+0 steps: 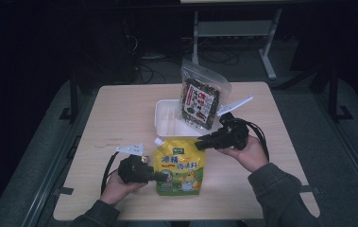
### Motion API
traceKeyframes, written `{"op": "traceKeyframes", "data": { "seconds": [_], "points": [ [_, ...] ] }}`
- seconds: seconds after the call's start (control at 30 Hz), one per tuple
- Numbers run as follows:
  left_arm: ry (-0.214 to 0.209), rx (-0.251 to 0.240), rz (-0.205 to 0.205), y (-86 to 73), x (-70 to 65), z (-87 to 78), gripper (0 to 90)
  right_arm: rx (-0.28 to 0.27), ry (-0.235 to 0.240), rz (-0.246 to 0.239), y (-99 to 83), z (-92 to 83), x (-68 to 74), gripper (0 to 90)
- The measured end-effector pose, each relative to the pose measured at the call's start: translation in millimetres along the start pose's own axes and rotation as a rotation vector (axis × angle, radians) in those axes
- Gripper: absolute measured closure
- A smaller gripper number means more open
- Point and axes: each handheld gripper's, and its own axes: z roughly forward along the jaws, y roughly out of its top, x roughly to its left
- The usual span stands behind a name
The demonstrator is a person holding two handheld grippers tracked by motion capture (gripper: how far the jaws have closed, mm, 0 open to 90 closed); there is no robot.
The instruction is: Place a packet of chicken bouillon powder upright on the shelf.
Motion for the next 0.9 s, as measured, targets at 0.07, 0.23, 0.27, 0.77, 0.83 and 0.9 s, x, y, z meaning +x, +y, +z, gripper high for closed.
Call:
{"op": "traceKeyframes", "data": {
  "seconds": [0.07,0.23,0.27,0.77,0.83,0.9],
  "points": [
    [0.001,0.001,0.011,1.2,-1.9,0.4,76.4,0.024,-0.007,-0.018,7.3,2.2,1.8,63.7],
    [0.004,0.005,0.033,3.3,-5.2,1.4,76.6,0.088,0.007,-0.032,22.3,13.6,2.5,61.6],
    [0.005,0.005,0.034,3.4,-5.5,1.6,76.6,0.101,0.014,-0.035,24.6,16.4,2.4,61.7],
    [0.009,-0.003,0.046,4.9,-7.0,0.0,77.0,0.208,0.105,-0.054,37.6,36.6,3.4,81.7],
    [0.011,-0.005,0.049,5.2,-7.3,-0.2,77.0,0.213,0.114,-0.057,37.4,36.0,3.5,85.1],
    [0.022,-0.002,0.054,5.6,-8.0,-0.3,76.2,0.216,0.120,-0.047,37.2,35.6,3.7,86.5]
  ]
}}
